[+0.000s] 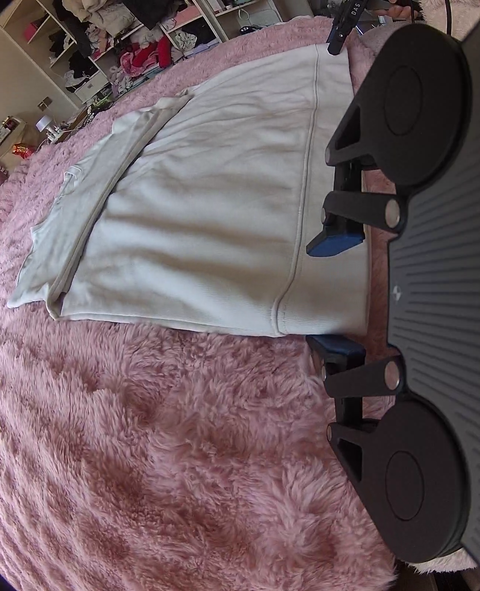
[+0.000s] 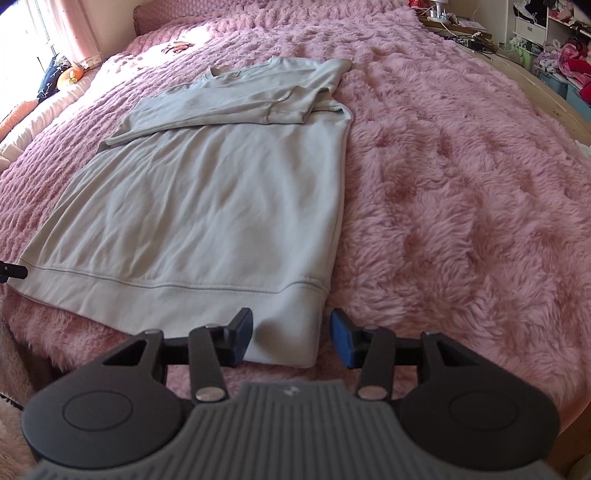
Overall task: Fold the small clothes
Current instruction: 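Grasp the hem with the left gripper while the right gripper grasps the hem, lift toward collar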
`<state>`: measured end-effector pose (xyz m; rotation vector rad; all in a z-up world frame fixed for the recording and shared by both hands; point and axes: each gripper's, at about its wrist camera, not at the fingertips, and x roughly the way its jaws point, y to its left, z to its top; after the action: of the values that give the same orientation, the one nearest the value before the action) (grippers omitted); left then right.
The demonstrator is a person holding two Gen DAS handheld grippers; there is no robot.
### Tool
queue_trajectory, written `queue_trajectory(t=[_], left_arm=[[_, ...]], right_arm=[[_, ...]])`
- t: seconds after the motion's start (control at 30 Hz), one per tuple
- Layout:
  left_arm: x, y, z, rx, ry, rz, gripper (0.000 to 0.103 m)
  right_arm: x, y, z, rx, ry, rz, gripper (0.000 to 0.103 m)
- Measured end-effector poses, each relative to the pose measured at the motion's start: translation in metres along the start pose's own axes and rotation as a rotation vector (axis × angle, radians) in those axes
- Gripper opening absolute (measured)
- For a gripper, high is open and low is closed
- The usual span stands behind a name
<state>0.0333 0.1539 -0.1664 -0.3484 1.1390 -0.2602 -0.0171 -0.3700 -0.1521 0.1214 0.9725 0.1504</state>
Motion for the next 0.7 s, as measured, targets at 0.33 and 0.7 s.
queue_trajectory(t=[0.33, 0.7], left_arm=[[0.01, 0.005, 0.003, -0.033, 0.02, -0.099, 0.05], [-0.013, -0.004, 0.008, -0.017, -0.08, -0.196, 0.005]], right_arm=[[0.01, 0.003, 0.009, 0.012, 0.025, 0.038, 0.043], [-0.002, -0.005, 0.02, 0.123, 0.023, 0.095, 0.004]])
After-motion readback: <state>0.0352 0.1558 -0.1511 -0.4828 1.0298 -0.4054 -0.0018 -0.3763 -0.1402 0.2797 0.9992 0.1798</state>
